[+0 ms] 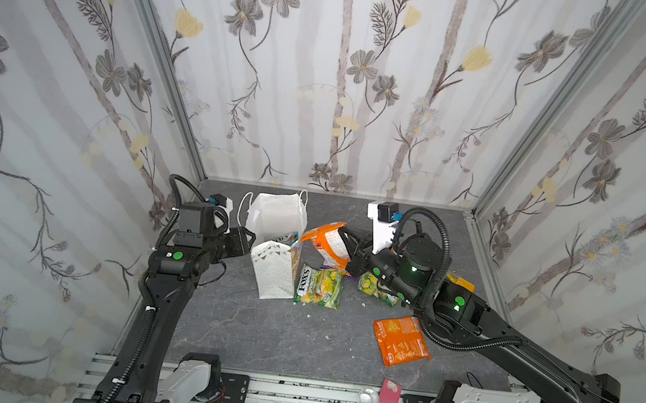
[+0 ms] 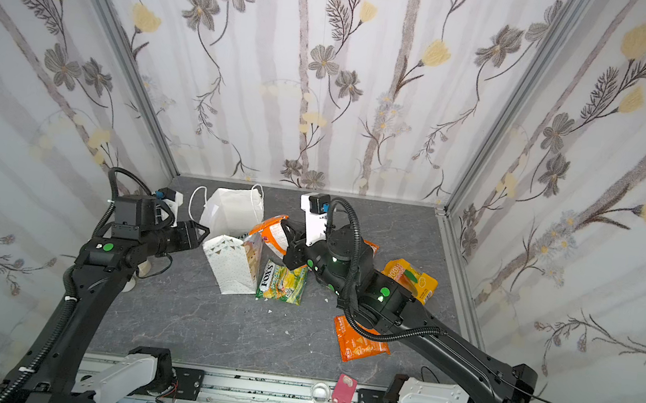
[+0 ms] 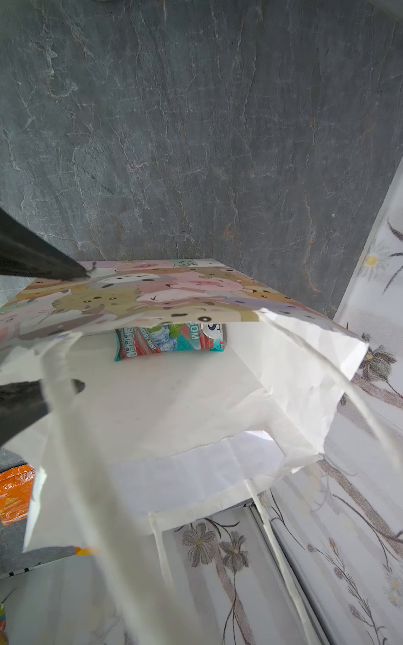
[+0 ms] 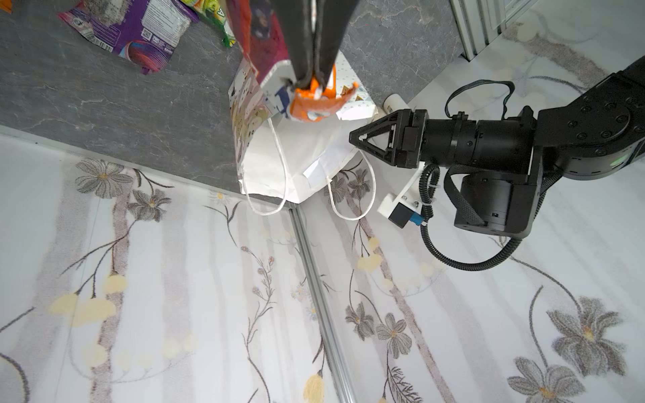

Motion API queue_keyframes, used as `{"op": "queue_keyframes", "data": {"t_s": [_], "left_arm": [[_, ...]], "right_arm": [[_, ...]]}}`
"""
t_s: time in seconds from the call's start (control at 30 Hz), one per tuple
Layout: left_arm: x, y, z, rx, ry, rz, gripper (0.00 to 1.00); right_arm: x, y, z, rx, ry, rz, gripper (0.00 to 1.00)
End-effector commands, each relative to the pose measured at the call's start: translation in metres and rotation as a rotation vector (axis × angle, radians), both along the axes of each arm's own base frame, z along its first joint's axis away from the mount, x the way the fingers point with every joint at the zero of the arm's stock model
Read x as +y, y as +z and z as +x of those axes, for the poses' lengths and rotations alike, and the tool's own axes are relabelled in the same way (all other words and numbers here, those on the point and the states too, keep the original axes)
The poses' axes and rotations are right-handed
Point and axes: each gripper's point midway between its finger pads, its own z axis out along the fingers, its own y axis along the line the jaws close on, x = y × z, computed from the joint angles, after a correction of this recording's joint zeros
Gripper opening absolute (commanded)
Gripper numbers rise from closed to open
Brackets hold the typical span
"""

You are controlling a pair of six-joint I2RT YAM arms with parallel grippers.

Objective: Place the snacks into the paper bag
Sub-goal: 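Lift the orange packet and carry it toward the paper bag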

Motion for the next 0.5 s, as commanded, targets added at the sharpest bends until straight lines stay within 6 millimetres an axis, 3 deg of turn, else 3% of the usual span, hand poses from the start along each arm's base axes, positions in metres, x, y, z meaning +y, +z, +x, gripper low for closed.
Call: {"op": "queue_keyframes", "data": {"t_s": [0.0,0.2,0.47], "left_arm": [[0.000,0.003,0.001,-0.017,-0.003,0.004,0.45],[0.000,0.001,0.000,-0.014,-0.002,0.002,0.45],[-0.002,0.000,0.001,-0.020,-0.001,-0.013,0.45]], "right_arm": [[0.014,0.036,-0.001,-0.088,0.011,0.051,0.00],[0.044,0.065,-0.002,-0.121,0.030,0.088,0.00],[0.075,0.085,0.012,-0.131,-0.021,0.143,0.00]]}}
